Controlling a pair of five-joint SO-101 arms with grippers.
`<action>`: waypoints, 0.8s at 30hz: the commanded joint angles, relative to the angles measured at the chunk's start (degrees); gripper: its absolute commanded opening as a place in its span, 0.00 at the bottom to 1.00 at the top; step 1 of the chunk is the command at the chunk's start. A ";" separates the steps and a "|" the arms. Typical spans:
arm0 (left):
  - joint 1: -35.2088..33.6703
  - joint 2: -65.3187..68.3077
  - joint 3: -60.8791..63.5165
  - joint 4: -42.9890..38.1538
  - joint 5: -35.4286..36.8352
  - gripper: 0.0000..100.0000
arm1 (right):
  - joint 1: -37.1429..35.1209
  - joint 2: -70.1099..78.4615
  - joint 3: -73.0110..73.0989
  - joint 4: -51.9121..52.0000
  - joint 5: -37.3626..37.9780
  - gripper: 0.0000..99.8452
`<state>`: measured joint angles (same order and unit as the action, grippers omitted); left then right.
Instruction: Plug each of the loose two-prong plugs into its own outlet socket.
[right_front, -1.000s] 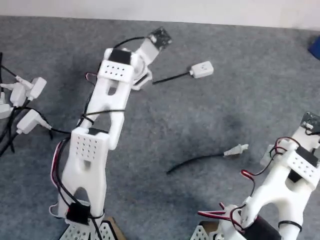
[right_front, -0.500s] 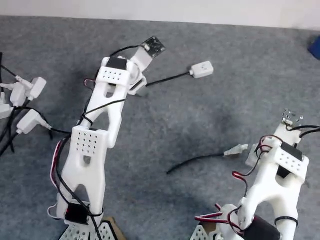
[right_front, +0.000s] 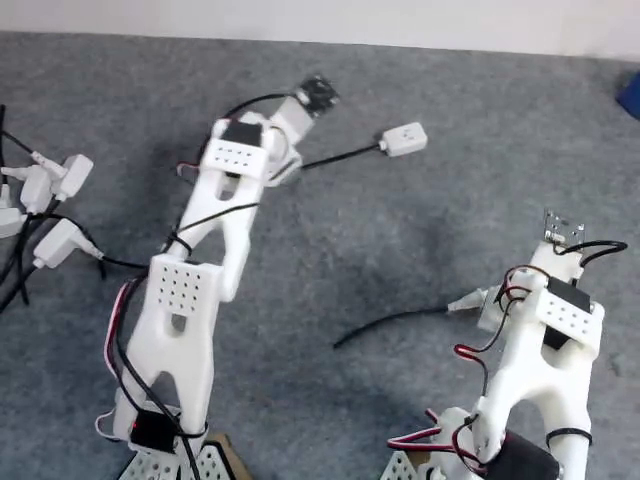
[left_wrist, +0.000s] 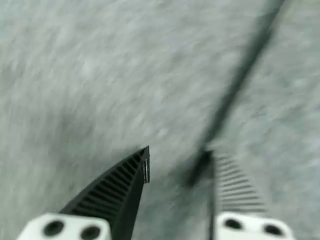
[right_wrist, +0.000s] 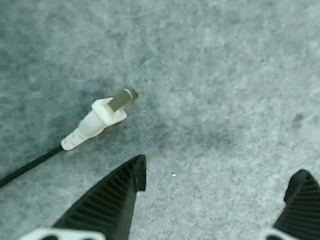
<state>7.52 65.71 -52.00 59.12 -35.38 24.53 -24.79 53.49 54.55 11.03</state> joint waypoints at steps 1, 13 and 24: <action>1.71 1.36 -0.31 2.11 -6.15 0.02 | -0.92 -2.07 -0.22 0.40 -0.44 0.41; 3.21 0.04 -2.95 13.98 -7.38 0.01 | -1.10 -2.07 -0.13 0.48 0.18 0.41; 3.47 -15.43 -25.89 43.08 25.93 0.01 | -7.25 -1.98 -0.22 4.88 1.49 0.41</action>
<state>11.65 56.84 -74.86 99.74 -23.43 19.25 -24.79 53.49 58.33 12.00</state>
